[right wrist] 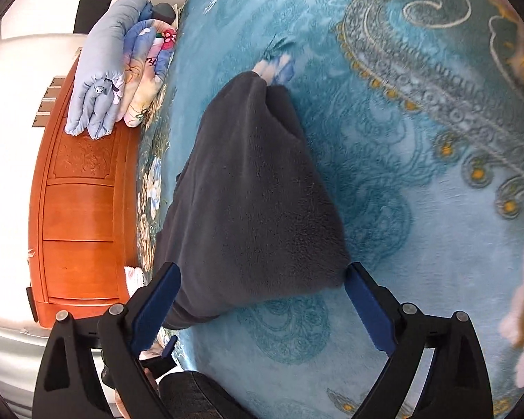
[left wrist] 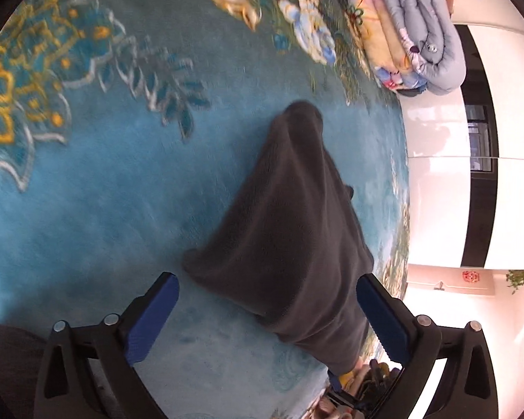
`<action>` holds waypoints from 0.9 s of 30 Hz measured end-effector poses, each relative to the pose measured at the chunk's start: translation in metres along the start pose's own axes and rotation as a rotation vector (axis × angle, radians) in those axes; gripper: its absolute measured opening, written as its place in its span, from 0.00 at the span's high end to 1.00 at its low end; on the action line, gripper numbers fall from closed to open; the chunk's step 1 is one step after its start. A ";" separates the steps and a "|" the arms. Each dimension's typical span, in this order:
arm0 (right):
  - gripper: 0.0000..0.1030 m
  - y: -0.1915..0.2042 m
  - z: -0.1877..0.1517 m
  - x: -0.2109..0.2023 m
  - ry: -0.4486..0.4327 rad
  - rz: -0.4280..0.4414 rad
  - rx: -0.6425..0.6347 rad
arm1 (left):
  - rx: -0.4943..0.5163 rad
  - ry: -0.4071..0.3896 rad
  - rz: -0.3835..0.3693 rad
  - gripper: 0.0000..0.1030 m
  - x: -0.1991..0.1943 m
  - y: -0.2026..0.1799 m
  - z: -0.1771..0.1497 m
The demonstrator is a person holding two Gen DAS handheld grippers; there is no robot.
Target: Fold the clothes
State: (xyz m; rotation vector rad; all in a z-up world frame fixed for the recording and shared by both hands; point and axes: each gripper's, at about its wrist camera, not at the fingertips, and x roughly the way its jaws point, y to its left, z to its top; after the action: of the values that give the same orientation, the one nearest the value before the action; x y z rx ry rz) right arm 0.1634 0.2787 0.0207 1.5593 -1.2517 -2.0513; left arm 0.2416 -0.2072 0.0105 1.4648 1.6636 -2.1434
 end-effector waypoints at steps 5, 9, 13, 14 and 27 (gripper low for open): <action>0.07 -0.003 0.003 0.016 -0.022 0.023 0.012 | -0.025 0.024 -0.010 0.00 0.025 0.003 -0.003; 0.07 -0.009 0.006 0.030 -0.022 0.044 0.037 | -0.133 0.054 -0.037 0.01 0.039 0.020 -0.005; 0.07 -0.017 0.011 0.040 -0.046 0.094 0.092 | -0.188 0.008 -0.124 0.04 0.037 0.024 0.003; 0.07 -0.017 0.013 0.042 -0.055 0.110 0.095 | -0.198 -0.004 -0.138 0.06 0.038 0.025 0.005; 0.24 -0.029 0.023 0.045 -0.097 0.217 0.138 | -0.224 -0.041 -0.170 0.35 0.049 0.030 0.014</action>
State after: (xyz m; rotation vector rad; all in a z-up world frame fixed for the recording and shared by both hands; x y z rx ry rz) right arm 0.1335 0.2768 -0.0294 1.3244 -1.5542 -1.9584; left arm 0.2228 -0.2078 -0.0457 1.2510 2.0020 -1.9673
